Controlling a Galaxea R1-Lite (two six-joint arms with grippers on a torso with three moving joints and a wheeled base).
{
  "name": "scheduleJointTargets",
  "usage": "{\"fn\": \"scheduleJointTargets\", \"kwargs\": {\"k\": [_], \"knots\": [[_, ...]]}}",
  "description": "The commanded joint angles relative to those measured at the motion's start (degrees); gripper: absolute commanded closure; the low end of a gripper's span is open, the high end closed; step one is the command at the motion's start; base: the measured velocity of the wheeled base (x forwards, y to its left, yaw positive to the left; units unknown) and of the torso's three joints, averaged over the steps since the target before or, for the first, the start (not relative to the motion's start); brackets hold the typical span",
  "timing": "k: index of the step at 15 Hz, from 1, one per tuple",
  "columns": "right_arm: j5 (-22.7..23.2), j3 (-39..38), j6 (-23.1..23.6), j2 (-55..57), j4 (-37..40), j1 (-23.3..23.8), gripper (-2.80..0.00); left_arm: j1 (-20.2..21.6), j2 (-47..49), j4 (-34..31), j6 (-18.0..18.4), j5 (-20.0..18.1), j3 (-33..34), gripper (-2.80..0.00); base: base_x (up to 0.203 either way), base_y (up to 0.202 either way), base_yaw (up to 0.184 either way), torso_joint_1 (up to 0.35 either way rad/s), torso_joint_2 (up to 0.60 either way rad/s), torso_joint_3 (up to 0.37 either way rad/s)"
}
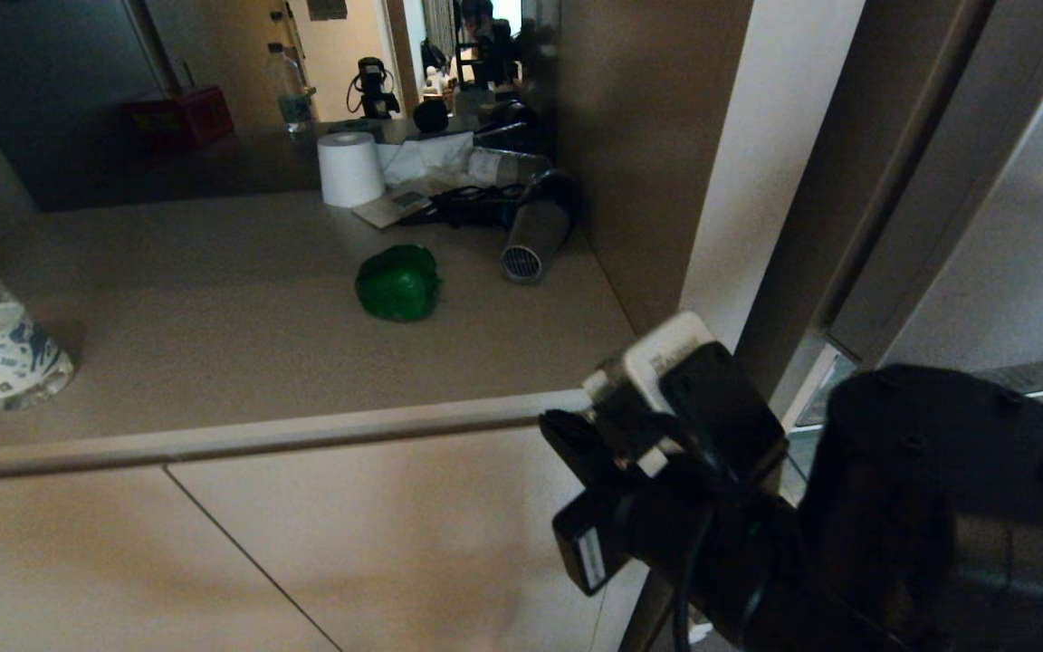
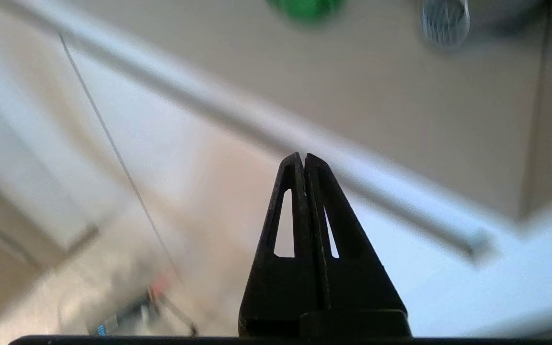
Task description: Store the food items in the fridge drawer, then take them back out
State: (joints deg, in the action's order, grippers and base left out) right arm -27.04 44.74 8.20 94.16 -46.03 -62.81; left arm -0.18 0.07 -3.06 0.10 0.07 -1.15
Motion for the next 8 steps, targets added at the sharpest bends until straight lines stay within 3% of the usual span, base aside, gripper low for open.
{"fn": "scheduleJointTargets", "kwargs": {"k": [1, 4, 8], "knots": [[-1.08, -7.22, -0.66, -5.48, -0.36, 0.0, 0.0, 0.01, 0.01, -0.02, -0.01, 0.01, 0.0, 0.0, 0.0, 0.0, 0.0, 0.0, 0.0, 0.0], [-1.75, -12.25, -2.21, -8.29, -0.37, 1.71, 0.0, 0.01, 0.01, -0.02, -0.01, 0.01, 0.0, 0.0, 0.0, 0.0, 0.0, 0.0, 0.0, 0.0], [-1.7, -12.84, -2.31, -8.38, -0.37, 3.13, 0.0, 0.01, 0.01, -0.02, -0.01, 0.01, 0.0, 0.0, 0.0, 0.0, 0.0, 0.0, 0.0, 0.0]]}}
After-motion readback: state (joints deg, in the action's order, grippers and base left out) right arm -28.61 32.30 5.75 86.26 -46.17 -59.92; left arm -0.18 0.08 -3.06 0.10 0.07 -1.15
